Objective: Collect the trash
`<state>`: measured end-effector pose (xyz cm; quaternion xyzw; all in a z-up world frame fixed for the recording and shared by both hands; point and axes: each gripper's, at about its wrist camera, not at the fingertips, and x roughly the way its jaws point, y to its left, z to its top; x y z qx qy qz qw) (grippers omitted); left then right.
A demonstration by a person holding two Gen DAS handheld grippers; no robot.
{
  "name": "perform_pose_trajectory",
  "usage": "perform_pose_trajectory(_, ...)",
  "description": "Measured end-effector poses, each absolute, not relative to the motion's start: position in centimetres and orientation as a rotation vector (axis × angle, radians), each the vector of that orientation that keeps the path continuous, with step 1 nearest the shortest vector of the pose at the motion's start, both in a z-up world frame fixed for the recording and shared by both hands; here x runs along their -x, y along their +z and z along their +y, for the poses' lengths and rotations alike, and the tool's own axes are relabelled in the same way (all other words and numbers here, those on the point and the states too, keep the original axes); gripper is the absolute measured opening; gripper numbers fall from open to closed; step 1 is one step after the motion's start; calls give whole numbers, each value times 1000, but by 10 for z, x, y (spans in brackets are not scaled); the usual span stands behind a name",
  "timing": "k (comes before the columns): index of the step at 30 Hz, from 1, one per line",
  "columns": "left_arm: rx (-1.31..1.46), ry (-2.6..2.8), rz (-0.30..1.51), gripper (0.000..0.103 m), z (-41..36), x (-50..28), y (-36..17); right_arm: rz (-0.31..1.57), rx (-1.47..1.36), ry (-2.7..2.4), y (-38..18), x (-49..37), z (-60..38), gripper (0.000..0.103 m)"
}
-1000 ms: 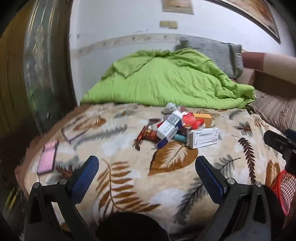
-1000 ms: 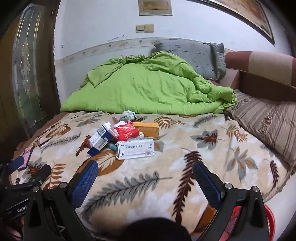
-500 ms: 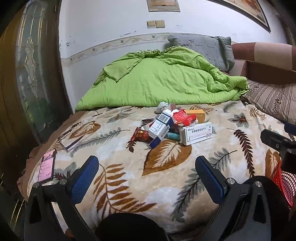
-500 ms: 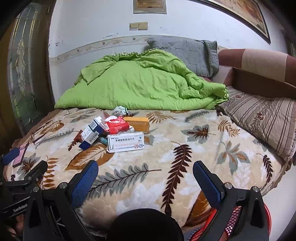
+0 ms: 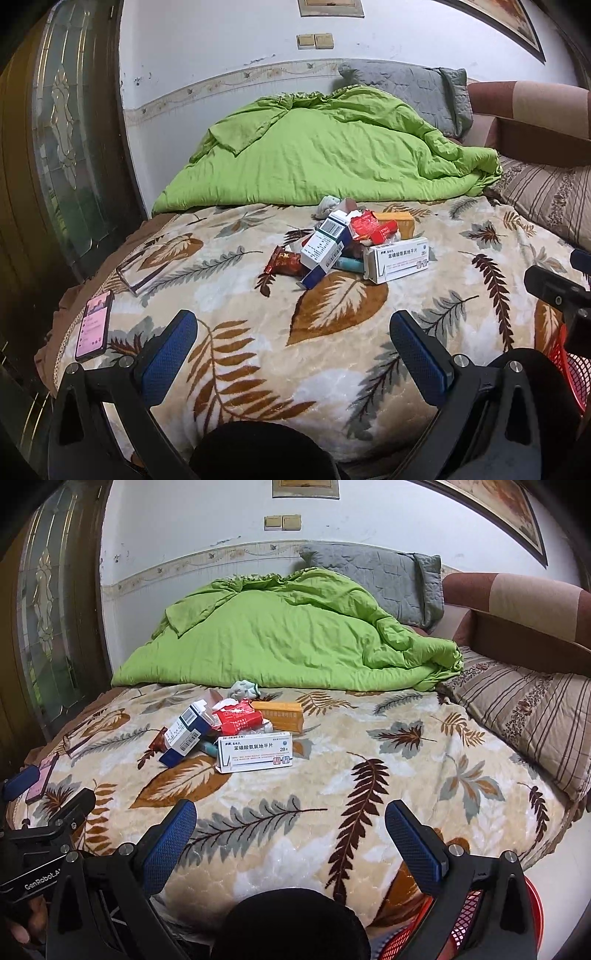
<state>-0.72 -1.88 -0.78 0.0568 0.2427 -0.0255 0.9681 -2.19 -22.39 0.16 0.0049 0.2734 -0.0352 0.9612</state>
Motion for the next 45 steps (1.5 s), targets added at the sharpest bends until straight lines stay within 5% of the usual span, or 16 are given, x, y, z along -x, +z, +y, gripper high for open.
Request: perform_pose_trajectory(45,-127,-98,544,103,-23,-11,-16,635,-28,-62,-12,8,-229,103)
